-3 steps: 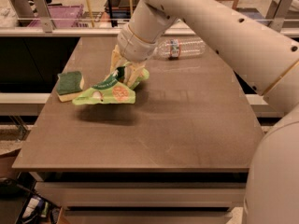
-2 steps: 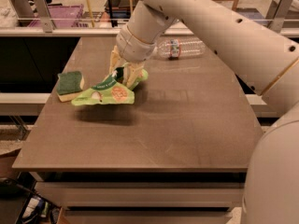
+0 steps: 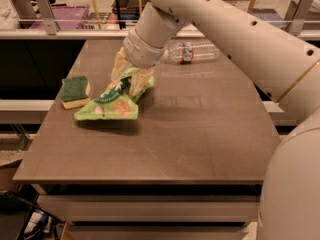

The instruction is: Move green rice chip bag near sponge

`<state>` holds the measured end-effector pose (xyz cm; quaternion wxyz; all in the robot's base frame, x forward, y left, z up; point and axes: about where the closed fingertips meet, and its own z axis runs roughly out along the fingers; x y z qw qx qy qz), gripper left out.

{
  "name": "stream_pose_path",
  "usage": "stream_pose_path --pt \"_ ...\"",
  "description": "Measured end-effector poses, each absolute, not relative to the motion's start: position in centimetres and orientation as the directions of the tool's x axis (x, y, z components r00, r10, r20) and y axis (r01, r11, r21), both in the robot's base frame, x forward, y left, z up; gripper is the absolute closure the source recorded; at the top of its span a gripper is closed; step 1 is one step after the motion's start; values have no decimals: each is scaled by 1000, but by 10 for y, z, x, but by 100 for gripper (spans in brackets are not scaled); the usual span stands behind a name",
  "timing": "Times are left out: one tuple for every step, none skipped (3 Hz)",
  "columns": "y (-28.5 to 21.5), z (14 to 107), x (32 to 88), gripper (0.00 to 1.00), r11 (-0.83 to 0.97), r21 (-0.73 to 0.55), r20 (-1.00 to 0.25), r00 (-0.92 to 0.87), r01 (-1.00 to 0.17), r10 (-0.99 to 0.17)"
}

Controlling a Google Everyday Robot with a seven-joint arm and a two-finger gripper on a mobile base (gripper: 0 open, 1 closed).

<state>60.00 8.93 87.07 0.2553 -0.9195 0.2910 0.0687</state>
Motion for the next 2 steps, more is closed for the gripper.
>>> stream_pose_path --pt "91 869 600 0 -702 -428 -276 822 -569 -498" --pt "91 869 600 0 -702 -428 -276 822 -569 -498"
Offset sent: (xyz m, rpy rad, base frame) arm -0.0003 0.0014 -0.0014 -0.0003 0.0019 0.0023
